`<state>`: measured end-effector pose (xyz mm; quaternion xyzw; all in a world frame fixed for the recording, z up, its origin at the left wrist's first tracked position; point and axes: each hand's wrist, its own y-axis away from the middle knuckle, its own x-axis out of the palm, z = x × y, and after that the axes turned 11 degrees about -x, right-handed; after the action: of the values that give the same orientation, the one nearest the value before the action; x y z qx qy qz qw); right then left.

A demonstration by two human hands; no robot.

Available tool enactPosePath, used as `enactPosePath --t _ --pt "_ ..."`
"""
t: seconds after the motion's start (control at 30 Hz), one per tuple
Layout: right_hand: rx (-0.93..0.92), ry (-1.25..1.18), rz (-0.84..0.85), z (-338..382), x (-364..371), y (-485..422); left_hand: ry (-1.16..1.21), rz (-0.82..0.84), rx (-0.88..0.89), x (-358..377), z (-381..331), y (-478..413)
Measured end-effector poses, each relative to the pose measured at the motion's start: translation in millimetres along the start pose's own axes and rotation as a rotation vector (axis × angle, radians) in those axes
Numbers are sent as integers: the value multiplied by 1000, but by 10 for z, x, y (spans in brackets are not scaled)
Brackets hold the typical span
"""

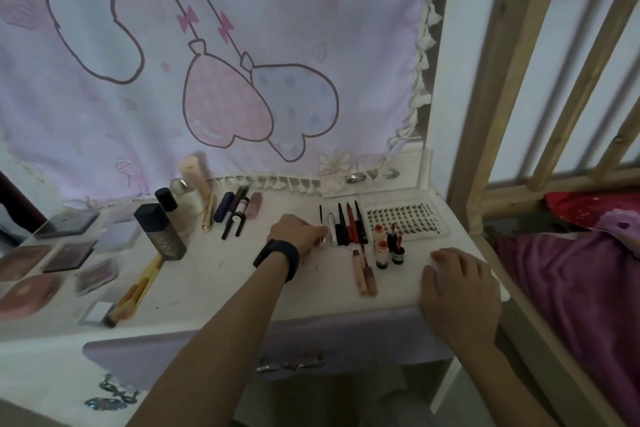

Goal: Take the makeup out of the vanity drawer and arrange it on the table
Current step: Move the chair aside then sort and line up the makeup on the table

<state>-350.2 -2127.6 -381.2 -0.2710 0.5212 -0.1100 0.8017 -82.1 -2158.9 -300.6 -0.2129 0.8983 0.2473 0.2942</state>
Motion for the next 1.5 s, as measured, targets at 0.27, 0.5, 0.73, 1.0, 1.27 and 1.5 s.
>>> enactPosePath --t 0.27,0.5,0.73,1.0,1.27,1.5 --pt "-11 -41 -53 -16 34 5 -14 2 -1 39 19 -52" --pt "-8 -50 -101 13 15 27 -7 27 18 49 61 -70" --pt "-22 -46 -128 -9 36 38 -37 -9 52 82 92 -65" --pt "-25 -40 -130 -24 61 45 -31 -2 58 74 83 -70" --pt "-13 -59 -114 -9 36 41 -23 -2 73 84 101 -78" --pt "-9 -51 -100 -4 26 43 -28 -2 70 72 106 -90"
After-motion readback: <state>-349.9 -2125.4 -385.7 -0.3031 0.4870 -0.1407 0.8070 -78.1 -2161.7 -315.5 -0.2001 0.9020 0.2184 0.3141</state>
